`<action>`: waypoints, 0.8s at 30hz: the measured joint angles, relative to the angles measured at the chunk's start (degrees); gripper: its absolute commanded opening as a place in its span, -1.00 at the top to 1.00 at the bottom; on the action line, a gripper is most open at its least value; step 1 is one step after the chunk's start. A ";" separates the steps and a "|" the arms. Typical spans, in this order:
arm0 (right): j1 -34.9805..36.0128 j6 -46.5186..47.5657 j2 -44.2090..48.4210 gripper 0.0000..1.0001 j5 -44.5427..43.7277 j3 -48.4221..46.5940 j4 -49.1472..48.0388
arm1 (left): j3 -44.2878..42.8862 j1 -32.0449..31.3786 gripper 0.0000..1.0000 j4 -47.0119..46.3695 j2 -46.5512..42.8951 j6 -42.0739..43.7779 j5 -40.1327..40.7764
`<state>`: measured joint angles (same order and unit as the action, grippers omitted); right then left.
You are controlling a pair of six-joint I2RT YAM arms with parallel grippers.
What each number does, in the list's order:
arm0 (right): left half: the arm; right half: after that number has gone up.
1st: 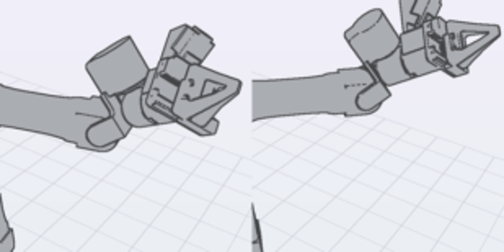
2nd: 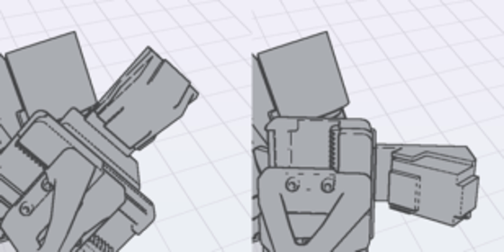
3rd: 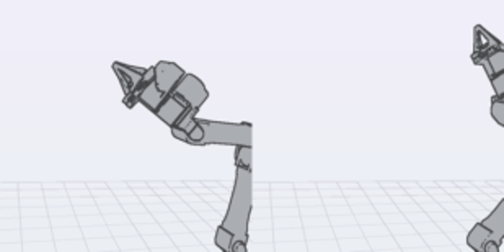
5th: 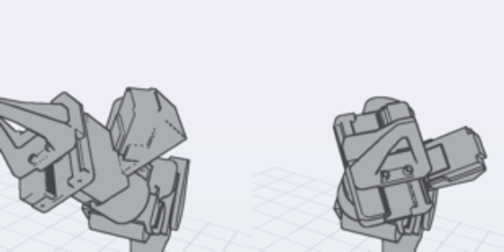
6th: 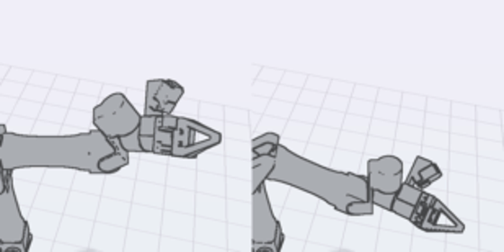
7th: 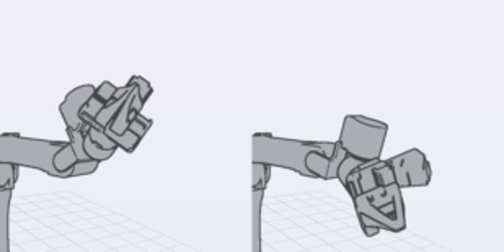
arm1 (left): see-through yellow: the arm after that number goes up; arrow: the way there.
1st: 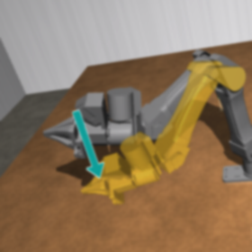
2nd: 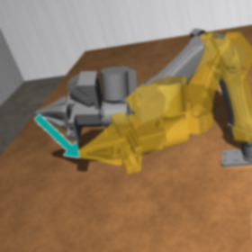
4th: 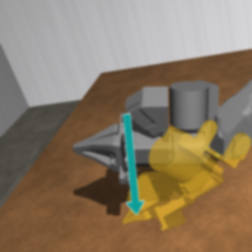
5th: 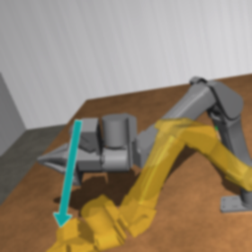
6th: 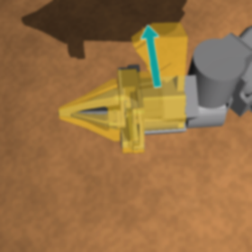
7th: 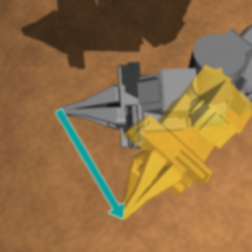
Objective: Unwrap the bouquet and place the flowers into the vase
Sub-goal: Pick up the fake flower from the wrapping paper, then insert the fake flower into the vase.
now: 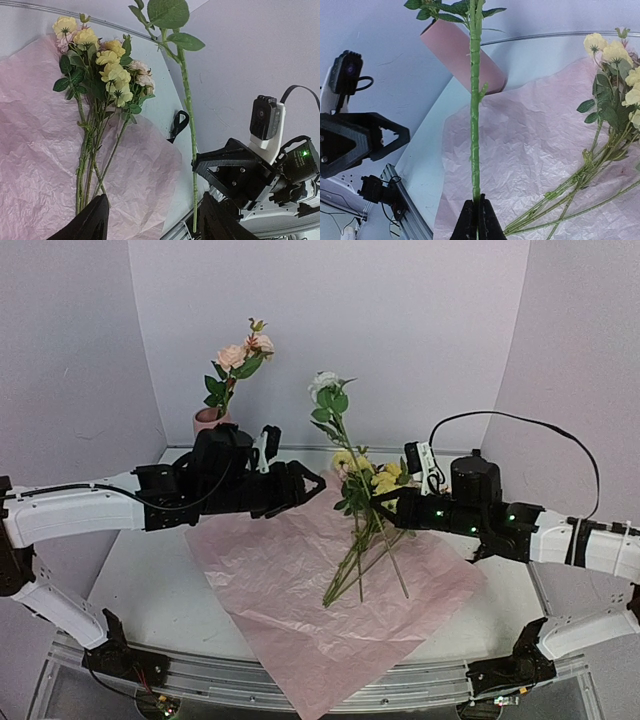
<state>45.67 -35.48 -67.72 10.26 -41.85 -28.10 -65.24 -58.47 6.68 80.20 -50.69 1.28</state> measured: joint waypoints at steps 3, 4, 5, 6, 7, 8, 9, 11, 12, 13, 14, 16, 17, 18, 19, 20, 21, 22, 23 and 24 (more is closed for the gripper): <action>0.00 0.23 1.79 1.00 1.73 1.18 -1.20 | -1.10 -0.44 -0.19 -1.83 1.13 -0.15 -0.04; 0.00 0.31 2.36 1.00 2.33 1.55 -1.37 | -1.42 -0.59 -0.18 -2.73 1.41 -0.17 -0.04; 0.00 0.39 2.90 1.00 2.88 1.89 -1.47 | -1.75 -0.73 -0.18 -3.57 1.68 -0.21 -0.07; 0.00 0.43 3.34 1.00 3.45 2.14 -1.54 | -2.04 -0.88 -0.19 -4.39 1.93 -0.24 -0.10; 0.00 0.50 3.72 1.00 3.99 2.30 -1.57 | -2.25 -1.07 -0.18 -5.37 2.18 -0.25 -0.12; 0.00 0.57 4.07 1.00 4.54 2.45 -1.70 | -2.42 -1.26 -0.17 -6.20 2.39 -0.26 -0.14; 0.00 0.62 4.45 1.00 5.10 2.64 -1.92 | -2.58 -1.45 -0.17 -6.98 2.62 -0.27 -0.17; 0.00 0.69 5.29 1.00 6.05 3.14 -2.22 | -2.70 -1.66 -0.15 -8.31 2.87 -0.28 -0.17; 0.00 0.71 5.68 1.00 6.51 3.38 -2.36 | -2.74 -1.72 -0.13 -8.90 2.97 -0.30 -0.17; 0.00 0.71 6.12 1.00 7.03 3.66 -2.67 | -2.87 -1.77 -0.10 -9.43 3.13 -0.30 -0.17; 0.00 0.71 6.49 1.00 7.48 3.95 -3.03 | -3.01 -1.82 -0.08 -10.04 3.36 -0.29 -0.19; 0.00 0.71 6.99 1.00 8.31 4.27 -3.51 | -3.34 -1.87 -0.04 -10.93 3.82 -0.23 -0.20; 0.00 0.71 7.17 1.00 8.76 4.47 -3.91 | -3.51 -1.87 -0.03 -11.37 4.08 -0.25 -0.20; 0.00 0.71 7.31 1.00 9.16 4.68 -4.17 | -3.83 -1.87 -0.01 -11.46 4.37 -0.33 -0.19; 0.00 0.69 7.36 1.00 9.64 4.88 -4.46 | -4.05 -1.87 0.00 -11.74 4.63 -0.31 -0.17; 0.00 0.67 7.40 1.00 10.07 5.07 -4.65 | -4.26 -1.87 0.02 -11.91 4.85 -0.27 -0.17; 0.00 0.65 7.40 1.00 10.43 5.24 -4.79 | -4.47 -1.87 0.05 -12.04 5.07 -0.31 -0.17; 0.00 0.62 7.40 1.00 10.80 5.45 -4.98 | -4.69 -1.87 0.08 -12.29 5.30 -0.29 -0.18; 0.00 0.59 7.40 1.00 11.23 5.66 -5.15 | -4.91 -1.87 0.10 -12.44 5.49 -0.29 -0.19; 0.00 0.58 7.40 1.00 11.59 5.86 -5.23 | -4.94 -1.87 0.10 -12.76 5.63 -0.33 -0.17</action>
<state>45.67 -34.89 -60.31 21.85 -35.98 -33.34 -70.17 -60.34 -6.08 85.83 -51.02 1.10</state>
